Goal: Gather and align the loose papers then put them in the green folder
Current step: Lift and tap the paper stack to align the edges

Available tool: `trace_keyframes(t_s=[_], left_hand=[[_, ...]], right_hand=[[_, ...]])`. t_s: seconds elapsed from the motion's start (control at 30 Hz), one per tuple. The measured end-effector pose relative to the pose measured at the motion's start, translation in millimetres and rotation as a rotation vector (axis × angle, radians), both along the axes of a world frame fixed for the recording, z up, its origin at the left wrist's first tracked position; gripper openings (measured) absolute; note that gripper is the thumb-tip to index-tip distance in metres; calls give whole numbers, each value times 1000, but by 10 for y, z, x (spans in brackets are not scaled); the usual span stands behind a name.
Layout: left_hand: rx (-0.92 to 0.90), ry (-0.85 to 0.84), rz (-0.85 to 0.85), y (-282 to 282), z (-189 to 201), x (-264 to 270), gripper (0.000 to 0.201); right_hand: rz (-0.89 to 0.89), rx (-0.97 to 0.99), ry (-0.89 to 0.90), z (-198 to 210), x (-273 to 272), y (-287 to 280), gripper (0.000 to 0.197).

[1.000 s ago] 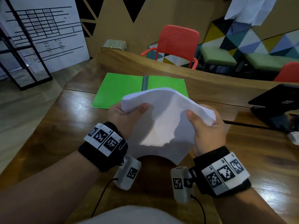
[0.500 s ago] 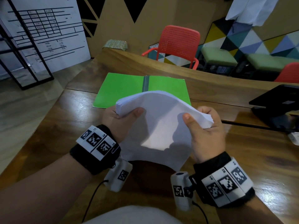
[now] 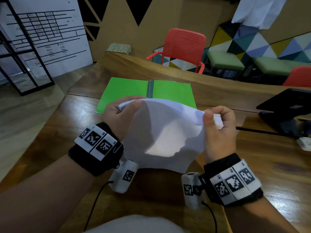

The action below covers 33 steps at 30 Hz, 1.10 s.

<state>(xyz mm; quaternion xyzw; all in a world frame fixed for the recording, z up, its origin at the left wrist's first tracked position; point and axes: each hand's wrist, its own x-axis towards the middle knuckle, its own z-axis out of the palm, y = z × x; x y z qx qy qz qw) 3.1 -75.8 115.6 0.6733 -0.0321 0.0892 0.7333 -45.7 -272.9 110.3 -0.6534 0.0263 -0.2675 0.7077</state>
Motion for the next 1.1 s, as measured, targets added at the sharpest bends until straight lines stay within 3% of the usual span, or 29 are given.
trace_keyframes(t_s=[0.07,0.2,0.33,0.53,0.63,0.7,0.77,0.83,0.87,0.9,0.97,1.03,1.1], left_hand=[[107,36,21,-2,-77,2,7],[222,97,155,-29,-122,-25,20],[161,72,178,-12,-101,-60,24],[179,255,90,-183,-345,-159,20],[188,250,78,-200,-332,-148,24],[298,172,33,-196,-232,-128,30],[448,41,-51,-200,-83,-129,38],[590,-150,-169,-218,87,-140,44],[655,-239,-260,-225,169,-152,34],[730,-305,-331,-232,255,-175,23],[812,-356,-430,-197,278,-149,26],[860,-253,-452,-118,205,-68,22],[945,-31,-426,66,70,43,23]], right_hand=[[81,51,50,-71,-7,31,60],[4,-11,84,-35,-15,94,24],[-18,-12,-19,13,-44,44,23],[-80,1,89,-75,-60,23,27],[-191,-44,55,39,-65,-81,35],[-366,-276,-12,194,-95,-159,43],[-443,-685,-61,349,-135,-186,56],[-262,-1025,-35,451,-125,-167,59],[-133,-1098,-11,494,-114,-127,51],[-19,-1097,7,500,-101,-99,41],[101,-984,3,469,-80,-69,30],[120,-830,-26,443,-92,-88,20],[160,-586,-19,441,-111,-208,7]])
